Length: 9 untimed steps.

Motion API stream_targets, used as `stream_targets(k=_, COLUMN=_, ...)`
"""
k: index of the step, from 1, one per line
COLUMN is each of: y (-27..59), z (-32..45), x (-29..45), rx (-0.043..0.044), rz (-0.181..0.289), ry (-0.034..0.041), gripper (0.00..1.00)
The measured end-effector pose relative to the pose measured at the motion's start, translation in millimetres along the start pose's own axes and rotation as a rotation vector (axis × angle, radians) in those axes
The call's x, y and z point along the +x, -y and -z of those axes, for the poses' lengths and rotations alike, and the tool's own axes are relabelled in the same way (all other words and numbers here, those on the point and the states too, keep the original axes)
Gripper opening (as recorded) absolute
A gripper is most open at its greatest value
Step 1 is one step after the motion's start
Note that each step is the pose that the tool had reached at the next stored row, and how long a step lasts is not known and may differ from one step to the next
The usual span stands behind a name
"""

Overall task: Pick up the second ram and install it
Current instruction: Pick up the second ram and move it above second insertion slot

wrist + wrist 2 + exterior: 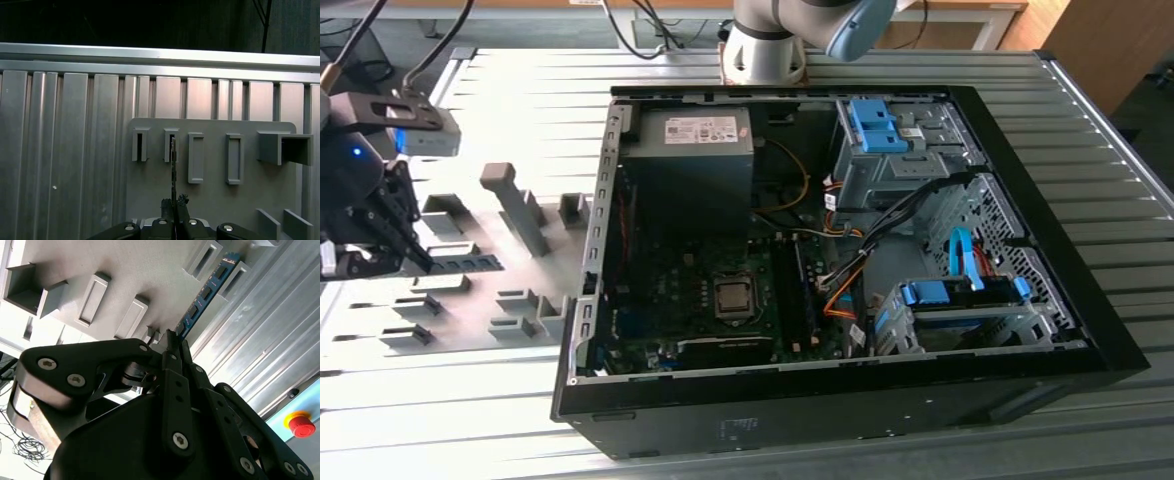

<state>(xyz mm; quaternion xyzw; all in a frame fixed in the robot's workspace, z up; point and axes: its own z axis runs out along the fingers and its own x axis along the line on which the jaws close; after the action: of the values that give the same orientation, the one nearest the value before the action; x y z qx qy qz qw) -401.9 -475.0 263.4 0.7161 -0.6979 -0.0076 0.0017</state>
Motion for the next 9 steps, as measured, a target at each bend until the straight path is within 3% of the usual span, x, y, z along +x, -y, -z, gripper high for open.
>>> stream_targets(k=9, y=0.0, z=2.4, x=0.0, rx=0.0, rz=0.0, ry=0.0, gripper=0.14)
